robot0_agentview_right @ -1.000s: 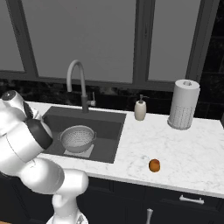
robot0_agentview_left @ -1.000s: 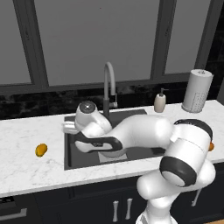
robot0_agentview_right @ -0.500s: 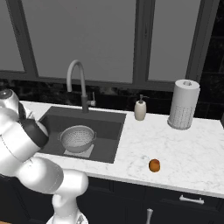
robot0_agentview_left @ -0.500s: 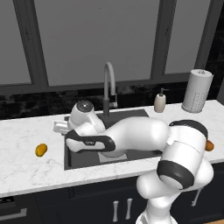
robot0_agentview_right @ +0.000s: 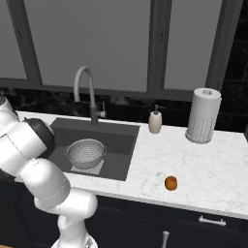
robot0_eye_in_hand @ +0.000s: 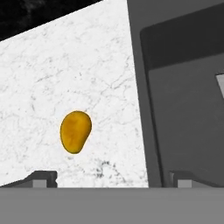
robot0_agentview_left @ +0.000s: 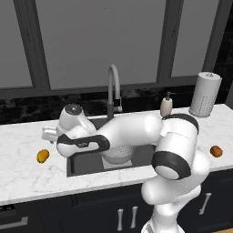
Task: Put the colander in the sink, put the mango, peach in the colander, and turn on the sink faucet and pour water over the colander.
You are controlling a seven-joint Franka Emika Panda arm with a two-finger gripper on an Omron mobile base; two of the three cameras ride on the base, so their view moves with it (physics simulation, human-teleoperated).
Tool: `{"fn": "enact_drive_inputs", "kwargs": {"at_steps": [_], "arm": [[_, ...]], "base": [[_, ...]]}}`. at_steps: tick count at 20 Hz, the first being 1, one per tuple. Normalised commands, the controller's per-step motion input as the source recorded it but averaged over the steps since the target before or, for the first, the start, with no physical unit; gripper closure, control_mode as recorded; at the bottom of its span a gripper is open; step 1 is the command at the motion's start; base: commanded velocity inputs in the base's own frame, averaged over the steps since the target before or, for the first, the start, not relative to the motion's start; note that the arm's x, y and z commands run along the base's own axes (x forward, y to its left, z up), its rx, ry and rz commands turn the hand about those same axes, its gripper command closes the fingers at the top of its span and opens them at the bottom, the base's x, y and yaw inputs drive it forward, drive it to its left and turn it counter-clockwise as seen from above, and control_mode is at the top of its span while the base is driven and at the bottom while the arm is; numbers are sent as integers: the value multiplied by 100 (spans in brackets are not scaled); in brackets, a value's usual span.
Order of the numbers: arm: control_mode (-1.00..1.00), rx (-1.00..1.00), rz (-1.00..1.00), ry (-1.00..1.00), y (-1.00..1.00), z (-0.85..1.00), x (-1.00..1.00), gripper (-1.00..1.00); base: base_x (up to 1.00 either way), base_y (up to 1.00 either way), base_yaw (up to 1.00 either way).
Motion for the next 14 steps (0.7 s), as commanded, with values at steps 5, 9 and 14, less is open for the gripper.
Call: {"fn": "enact_drive_inputs", "kwargs": {"at_steps": [5, 9, 14], "arm": [[-100, 0, 0, -8, 41, -24, -5, -100], [-100, 0, 0, -1, 12, -16, 15, -100], [-100, 0, 0, 2, 18, -12, 14, -100]], "base": [[0, 0, 0], [0, 0, 0], [0, 0, 0]]}}
